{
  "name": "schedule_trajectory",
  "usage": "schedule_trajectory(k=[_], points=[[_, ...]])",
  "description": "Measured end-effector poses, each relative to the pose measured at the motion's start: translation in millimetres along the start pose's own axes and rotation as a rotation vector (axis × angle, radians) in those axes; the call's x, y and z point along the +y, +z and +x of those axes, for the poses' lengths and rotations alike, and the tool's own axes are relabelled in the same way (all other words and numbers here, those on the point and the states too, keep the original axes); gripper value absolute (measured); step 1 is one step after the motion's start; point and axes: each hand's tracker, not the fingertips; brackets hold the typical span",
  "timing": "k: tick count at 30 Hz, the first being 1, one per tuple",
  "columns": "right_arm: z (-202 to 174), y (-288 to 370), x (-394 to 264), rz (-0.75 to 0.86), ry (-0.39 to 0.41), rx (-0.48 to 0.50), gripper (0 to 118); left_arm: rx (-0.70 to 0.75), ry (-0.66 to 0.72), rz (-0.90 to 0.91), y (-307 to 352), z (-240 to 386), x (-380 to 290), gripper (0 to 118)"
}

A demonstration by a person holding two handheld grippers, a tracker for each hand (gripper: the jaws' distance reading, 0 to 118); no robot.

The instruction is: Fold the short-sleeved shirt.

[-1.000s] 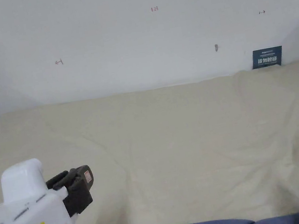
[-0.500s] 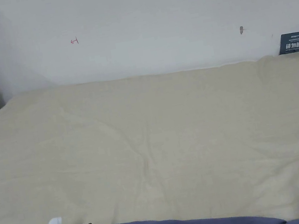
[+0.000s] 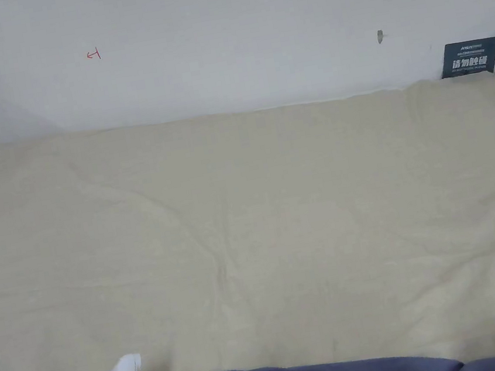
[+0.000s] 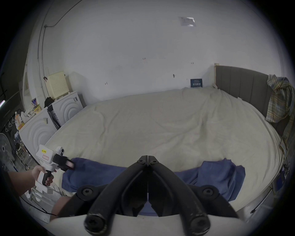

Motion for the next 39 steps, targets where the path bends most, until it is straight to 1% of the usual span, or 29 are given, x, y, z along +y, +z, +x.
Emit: schedule_trajectory(k=[1,2,4,5,7,8,9,11,12,13,14,15,16,18,20,23,24,25,26,27,28,29,30,33,35,36,37,38,39], points=[[0.5,0.6,-0.9,-0.003,-0.002,-0.001,0,0.173,-0.063,0.019,-3.9,8.2,-0.5,6],[1.2,1.1,-1.8,-0.005,-0.003,-0.003,0,0.267,-0.11,0.027,-1.2,9.0,-0.7,6],[2.7,1.9,-2.2,-0.008,-0.001,-0.001,0,0.15,-0.069,-0.043,-3.4,16.9,3.0,6],[4.0,2.5,-1.8,-0.008,-0.002,0.001,0,0.177,-0.049,-0.046,0.9,23.0,3.6,6],[6.9,3.9,-1.5,-0.002,-0.005,0.007,0,0.223,-0.069,-0.03,15.2,33.4,7.9,6],[8.3,5.0,-0.9,0.003,-0.007,0.009,0,0.276,-0.094,-0.009,25.8,39.4,9.5,6],[9.8,6.2,-0.4,0.008,-0.012,0.011,0,0.341,-0.114,0.011,35.2,43.8,11.7,6],[14.8,7.6,-0.6,0.016,-0.034,0.026,0,0.56,-0.187,0.031,54.0,54.9,18.0,6],[16.8,8.0,-1.0,0.017,-0.045,0.033,0,0.663,-0.203,0.034,61.9,40.8,28.5,6],[19.2,8.0,-1.4,0.015,-0.055,0.041,0,0.775,-0.214,0.037,67.3,44.5,31.5,6],[21.3,7.5,-2.1,0.014,-0.058,0.048,0,0.846,-0.241,0.052,70.4,49.9,32.6,6],[22.8,6.5,-2.9,0.011,-0.054,0.055,0,0.873,-0.292,0.055,69.5,57.3,32.3,6],[23.4,5.4,-4.0,0.009,-0.037,0.054,0,0.881,-0.353,0.043,62.7,55.6,36.7,6],[24.2,7.5,-5.7,0.013,-0.009,0.037,0,0.835,-0.363,0.018,50.8,75.2,36.4,6],[27.4,10.7,-7.9,0.019,-0.004,0.047,0,0.649,-0.317,-0.021,28.7,114.7,28.4,6],[30.0,15.9,-9.1,0.022,0.012,0.048,0,0.376,-0.261,-0.109,-25.9,150.7,22.0,7],[30.6,17.8,-9.5,0.025,0.021,0.046,0,0.306,-0.245,-0.122,-45.2,160.9,16.4,13],[31.9,20.2,-9.8,0.032,0.032,0.048,0,0.224,-0.235,-0.132,-62.4,167.1,15.0,31],[33.4,22.7,-10.0,0.04,0.042,0.051,0,0.164,-0.256,-0.138,-77.7,174.9,14.2,65],[34.3,24.7,-10.0,0.044,0.052,0.049,0,0.154,-0.271,-0.145,-88.0,181.9,13.1,108],[35.8,27.6,-9.3,0.049,0.066,0.041,0,0.18,-0.298,-0.171,-99.1,190.5,11.7,118],[37.3,30.4,-8.7,0.055,0.08,0.03,0,0.16,-0.303,-0.215,-103.3,196.1,8.3,114],[39.3,33.2,-8.3,0.062,0.086,0.019,0,0.151,-0.334,-0.205,-97.4,198.8,11.2,113],[47.7,38.7,-9.8,0.082,0.082,0.002,0,0.21,-0.374,-0.158,-77.8,212.5,9.0,113],[52.6,37.1,-12.1,0.085,0.077,-0.006,0,0.221,-0.333,-0.092,-53.6,205.6,7.9,113],[54.0,35.6,-12.9,0.084,0.076,-0.01,0,0.241,-0.311,-0.054,-43.1,203.9,5.2,109],[55.3,33.6,-13.6,0.079,0.075,-0.012,0,0.27,-0.314,-0.015,-31.8,202.3,2.3,96],[56.1,31.4,-14.0,0.073,0.072,-0.013,0,0.275,-0.354,-0.005,-24.9,202.0,-2.0,67],[56.6,29.7,-14.3,0.066,0.065,-0.01,0,0.292,-0.389,0.008,-20.2,201.7,-5.9,40]])
